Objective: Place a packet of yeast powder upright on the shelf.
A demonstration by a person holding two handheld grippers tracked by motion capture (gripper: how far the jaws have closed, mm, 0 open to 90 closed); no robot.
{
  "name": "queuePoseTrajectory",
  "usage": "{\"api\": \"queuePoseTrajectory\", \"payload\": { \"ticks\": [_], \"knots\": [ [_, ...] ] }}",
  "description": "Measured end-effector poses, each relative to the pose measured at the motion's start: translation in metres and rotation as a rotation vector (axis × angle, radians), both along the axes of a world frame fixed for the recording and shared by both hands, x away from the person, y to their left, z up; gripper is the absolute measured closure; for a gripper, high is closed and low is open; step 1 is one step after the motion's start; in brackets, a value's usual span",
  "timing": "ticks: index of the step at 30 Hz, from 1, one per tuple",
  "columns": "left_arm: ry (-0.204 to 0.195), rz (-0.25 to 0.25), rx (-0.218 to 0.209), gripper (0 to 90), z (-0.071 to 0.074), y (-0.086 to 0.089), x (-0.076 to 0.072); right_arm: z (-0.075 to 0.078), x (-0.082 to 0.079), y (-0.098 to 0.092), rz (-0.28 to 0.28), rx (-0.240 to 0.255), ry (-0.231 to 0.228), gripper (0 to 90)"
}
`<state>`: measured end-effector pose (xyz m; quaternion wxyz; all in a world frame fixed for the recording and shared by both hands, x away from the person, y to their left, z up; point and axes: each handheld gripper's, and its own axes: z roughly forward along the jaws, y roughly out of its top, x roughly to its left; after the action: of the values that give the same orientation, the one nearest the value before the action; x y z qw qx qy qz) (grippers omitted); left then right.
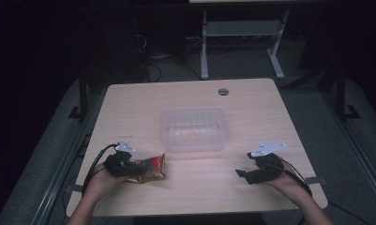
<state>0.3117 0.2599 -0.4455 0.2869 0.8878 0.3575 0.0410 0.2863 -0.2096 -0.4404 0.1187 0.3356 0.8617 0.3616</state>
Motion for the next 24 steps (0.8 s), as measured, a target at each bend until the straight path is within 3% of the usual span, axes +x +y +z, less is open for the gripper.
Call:
{"api": "queuePoseTrajectory", "payload": {
  "ticks": [6,11,15,24],
  "knots": [
    [0.001,-0.032,-0.002,89.9,0.000,-0.018,-0.003,0.000,0.000,0.001,0.000,0.002,-0.001,20.2],
    [0.005,-0.029,-0.041,89.9,-0.003,-0.036,-0.004,0.000,0.002,-0.002,-0.027,0.021,0.008,20.1],
    [0.002,-0.043,-0.048,89.9,-0.004,-0.050,-0.005,0.003,0.001,-0.003,-0.032,0.054,0.020,19.4],
    [-0.007,-0.055,-0.050,89.9,-0.004,-0.084,-0.008,0.004,0.001,0.002,-0.031,0.059,0.033,13.6]
  ]
}}
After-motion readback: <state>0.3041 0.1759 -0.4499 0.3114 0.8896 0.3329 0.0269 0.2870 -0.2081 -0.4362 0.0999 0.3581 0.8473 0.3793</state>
